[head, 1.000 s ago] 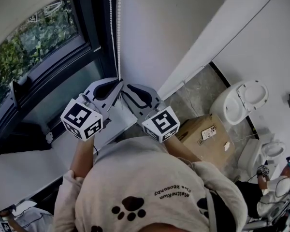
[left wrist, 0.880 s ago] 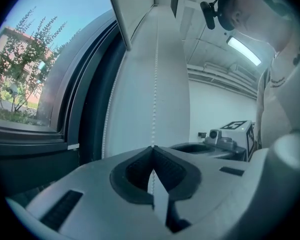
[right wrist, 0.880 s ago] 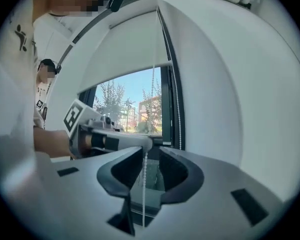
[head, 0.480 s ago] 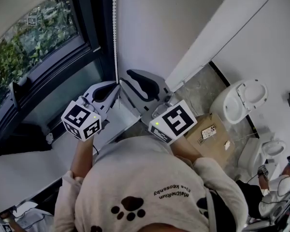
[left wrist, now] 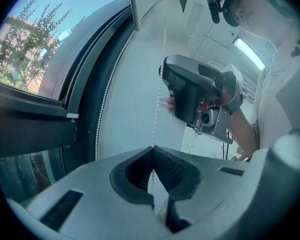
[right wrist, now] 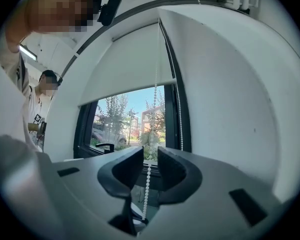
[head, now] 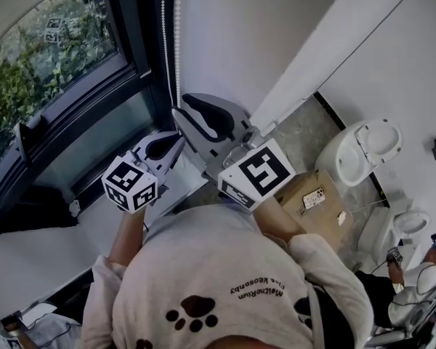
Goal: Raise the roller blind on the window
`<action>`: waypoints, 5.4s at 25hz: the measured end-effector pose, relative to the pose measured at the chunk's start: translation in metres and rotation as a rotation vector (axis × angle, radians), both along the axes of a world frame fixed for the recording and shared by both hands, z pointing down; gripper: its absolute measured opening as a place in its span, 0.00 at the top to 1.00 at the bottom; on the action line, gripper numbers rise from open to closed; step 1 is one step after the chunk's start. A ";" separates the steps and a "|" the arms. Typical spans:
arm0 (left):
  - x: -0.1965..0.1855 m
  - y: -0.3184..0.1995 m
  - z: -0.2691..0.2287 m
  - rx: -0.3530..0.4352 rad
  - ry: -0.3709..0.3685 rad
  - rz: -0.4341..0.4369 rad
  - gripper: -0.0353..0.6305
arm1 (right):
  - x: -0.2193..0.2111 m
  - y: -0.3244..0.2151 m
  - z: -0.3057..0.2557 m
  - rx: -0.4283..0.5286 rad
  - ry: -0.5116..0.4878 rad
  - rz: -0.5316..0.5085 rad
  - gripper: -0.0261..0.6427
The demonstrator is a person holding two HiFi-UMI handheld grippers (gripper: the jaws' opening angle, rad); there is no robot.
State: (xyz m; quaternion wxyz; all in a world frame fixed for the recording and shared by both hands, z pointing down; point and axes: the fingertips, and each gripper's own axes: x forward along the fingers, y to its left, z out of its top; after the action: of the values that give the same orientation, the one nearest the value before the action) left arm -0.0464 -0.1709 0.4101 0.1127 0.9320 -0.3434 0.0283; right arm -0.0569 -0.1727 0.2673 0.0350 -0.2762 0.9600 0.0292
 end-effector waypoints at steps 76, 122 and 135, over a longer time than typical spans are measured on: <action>-0.004 0.009 -0.140 0.300 0.040 0.020 0.84 | -0.001 -0.003 0.108 -0.163 0.154 0.040 0.95; -0.001 -0.001 -0.126 0.246 0.023 0.029 0.94 | -0.006 0.018 0.176 -0.250 0.239 -0.005 0.82; -0.001 -0.005 -0.102 0.198 0.021 0.032 0.94 | 0.022 0.018 0.039 -0.050 0.029 0.028 0.82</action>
State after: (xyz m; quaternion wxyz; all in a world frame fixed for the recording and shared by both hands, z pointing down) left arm -0.0473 -0.1758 0.3079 0.0230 0.9441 -0.3285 -0.0136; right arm -0.0344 -0.1545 0.3065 0.0136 -0.2900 0.9569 0.0095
